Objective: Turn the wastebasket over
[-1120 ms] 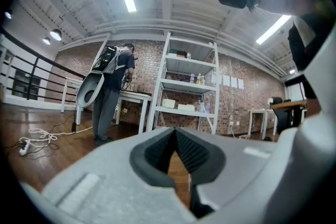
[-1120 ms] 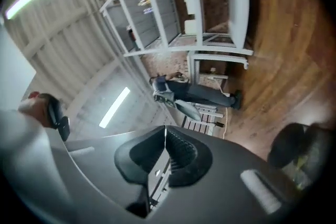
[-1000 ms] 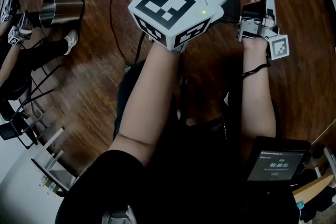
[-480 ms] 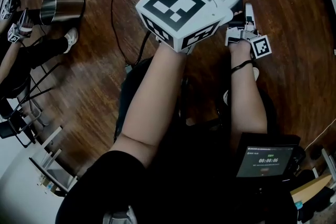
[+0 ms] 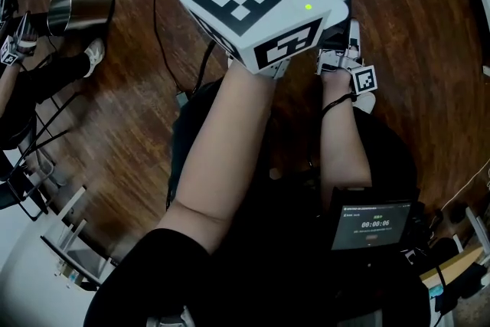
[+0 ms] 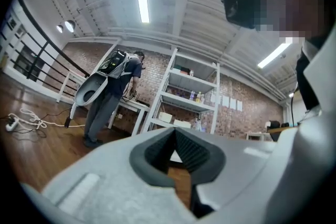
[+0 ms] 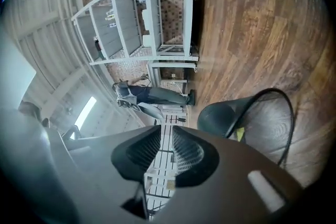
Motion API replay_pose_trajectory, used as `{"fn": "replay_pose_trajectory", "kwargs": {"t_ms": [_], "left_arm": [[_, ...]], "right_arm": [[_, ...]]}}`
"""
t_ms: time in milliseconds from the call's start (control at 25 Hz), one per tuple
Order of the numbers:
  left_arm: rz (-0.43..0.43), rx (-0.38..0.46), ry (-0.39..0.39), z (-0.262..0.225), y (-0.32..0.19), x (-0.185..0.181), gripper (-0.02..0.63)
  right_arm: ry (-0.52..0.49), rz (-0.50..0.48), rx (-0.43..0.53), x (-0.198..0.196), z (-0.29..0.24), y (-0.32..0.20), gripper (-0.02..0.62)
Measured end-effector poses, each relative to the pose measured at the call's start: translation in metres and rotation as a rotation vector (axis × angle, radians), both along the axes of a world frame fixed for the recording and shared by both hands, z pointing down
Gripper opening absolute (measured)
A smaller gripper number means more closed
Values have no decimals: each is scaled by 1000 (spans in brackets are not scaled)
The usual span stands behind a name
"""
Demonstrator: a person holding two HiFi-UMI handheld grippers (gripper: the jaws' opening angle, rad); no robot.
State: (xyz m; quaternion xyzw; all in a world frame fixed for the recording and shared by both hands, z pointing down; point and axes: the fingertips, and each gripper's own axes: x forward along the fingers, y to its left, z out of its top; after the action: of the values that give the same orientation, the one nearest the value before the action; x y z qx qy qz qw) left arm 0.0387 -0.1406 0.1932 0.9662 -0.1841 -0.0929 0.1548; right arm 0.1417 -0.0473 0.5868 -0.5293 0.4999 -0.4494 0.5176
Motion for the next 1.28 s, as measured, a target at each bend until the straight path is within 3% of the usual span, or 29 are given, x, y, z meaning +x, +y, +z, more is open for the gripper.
{"fn": "replay_pose_trajectory", "kwargs": {"t_ms": [160,400,520,640,880,1120,1240,1280], "left_arm": [[7,-12,36,-9,5,8,0],[-16,50,-40,-17,9,14,0],[-19,43,-19,-23,9,19,0],[-9,38,3,-31,13,26,0],[8,43,13,-42,17,30,0],[9,21,-12,-26,21,31,0],[8,25,-19,-17,15,30,0],[5,26,-16,-14,11,28,0]], "right_arm": [[-13,-26,-61,-1,23,26,111],[-7,-58,-120,-9,47,35,120],[7,-81,-158,-5,53,36,126],[12,-86,-198,4,58,33,175],[-3,-111,-179,7,51,-1,181],[-20,-90,-170,14,54,-41,115],[-33,-76,-197,10,61,-50,20],[-26,-86,-197,7,65,-54,19]]}}
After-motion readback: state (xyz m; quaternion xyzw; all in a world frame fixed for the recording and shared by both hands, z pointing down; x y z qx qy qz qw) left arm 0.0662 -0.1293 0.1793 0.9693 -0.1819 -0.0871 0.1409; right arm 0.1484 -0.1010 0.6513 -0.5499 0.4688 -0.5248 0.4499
